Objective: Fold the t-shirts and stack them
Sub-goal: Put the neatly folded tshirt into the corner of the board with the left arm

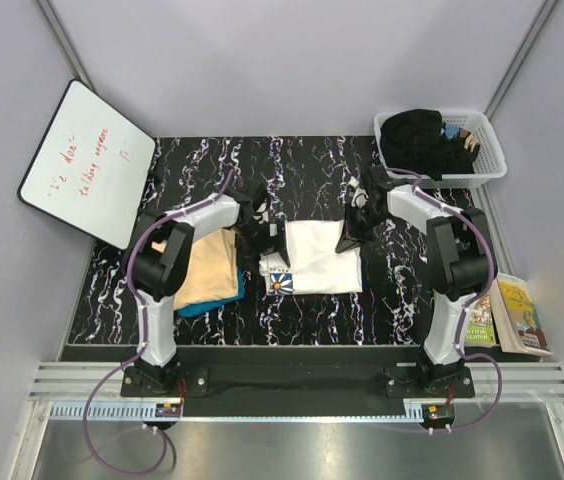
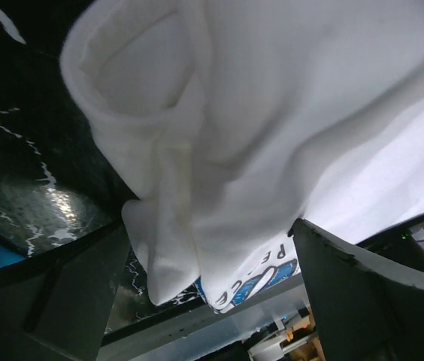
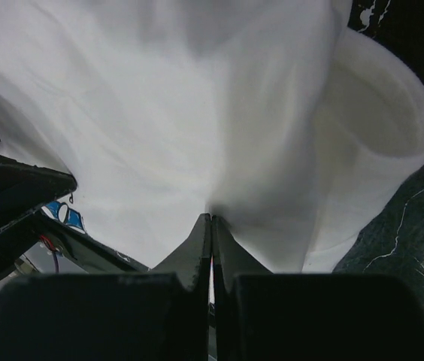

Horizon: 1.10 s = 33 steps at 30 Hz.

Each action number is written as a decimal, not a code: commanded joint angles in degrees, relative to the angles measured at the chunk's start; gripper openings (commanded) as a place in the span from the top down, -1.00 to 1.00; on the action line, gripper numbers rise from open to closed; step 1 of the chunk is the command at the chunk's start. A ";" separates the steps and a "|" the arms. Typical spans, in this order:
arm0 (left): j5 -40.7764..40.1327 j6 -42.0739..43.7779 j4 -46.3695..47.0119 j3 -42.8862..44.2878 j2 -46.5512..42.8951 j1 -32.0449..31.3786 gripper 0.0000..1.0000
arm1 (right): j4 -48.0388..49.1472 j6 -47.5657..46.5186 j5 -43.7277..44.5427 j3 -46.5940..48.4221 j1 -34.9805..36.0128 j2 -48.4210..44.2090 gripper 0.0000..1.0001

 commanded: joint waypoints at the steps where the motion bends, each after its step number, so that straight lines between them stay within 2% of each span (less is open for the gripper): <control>1: 2.12 -0.09 1.95 -0.08 3.86 -1.43 -0.98 | 3.05 1.08 -1.19 1.15 -0.15 0.79 1.00; 2: 2.30 -0.08 1.95 0.45 5.00 -1.60 -0.98 | 2.96 1.17 -1.11 1.24 -0.15 1.06 1.00; 3: 2.39 0.00 2.03 0.89 5.54 -2.22 -0.90 | 3.05 1.17 -1.10 1.50 -0.15 1.24 1.00; 6: 3.09 0.62 2.04 3.00 7.38 -3.18 -0.50 | 3.05 1.26 -1.28 1.94 -0.15 2.20 1.00; 7: 3.35 0.62 2.04 3.53 7.73 -3.28 0.06 | 3.05 1.26 -1.54 1.94 -0.15 2.55 1.00; 9: 3.44 1.23 2.04 5.02 8.79 -3.45 0.62 | 3.22 1.26 -1.81 1.94 -0.24 2.91 1.00; 10: 3.27 1.23 2.04 5.37 9.05 -3.54 1.00 | 3.22 1.34 -2.07 1.94 -0.15 2.99 1.00; 14: 0.55 2.72 0.28 6.78 8.27 -3.45 1.00 | 3.14 0.91 -2.60 1.94 -0.15 2.03 1.00; 15: 0.02 2.90 -0.16 6.96 7.83 -3.36 1.00 | 3.31 0.64 -3.03 1.94 -0.15 1.59 0.91; 17: -1.64 3.69 -1.56 7.92 6.07 -3.19 1.00 | 3.48 0.29 -3.04 2.20 -0.15 -0.42 0.49; 18: -2.17 3.96 -2.18 8.45 5.46 -3.01 1.00 | 3.57 0.12 -3.13 2.12 -0.15 -2.00 0.03; 22: -2.97 4.40 -5.78 12.31 1.51 -2.66 1.00 | 4.01 -0.06 -1.29 2.29 -0.15 -6.14 -0.70; 25: -3.58 4.58 -9.11 15.03 -0.78 -2.22 1.00 | 4.19 -0.15 -0.49 2.73 -0.15 -8.34 -0.85; 33: -5.86 5.01 -17.11 17.07 -5.44 1.12 1.00 | 4.63 0.29 1.00 3.26 -0.15 -10.54 -0.93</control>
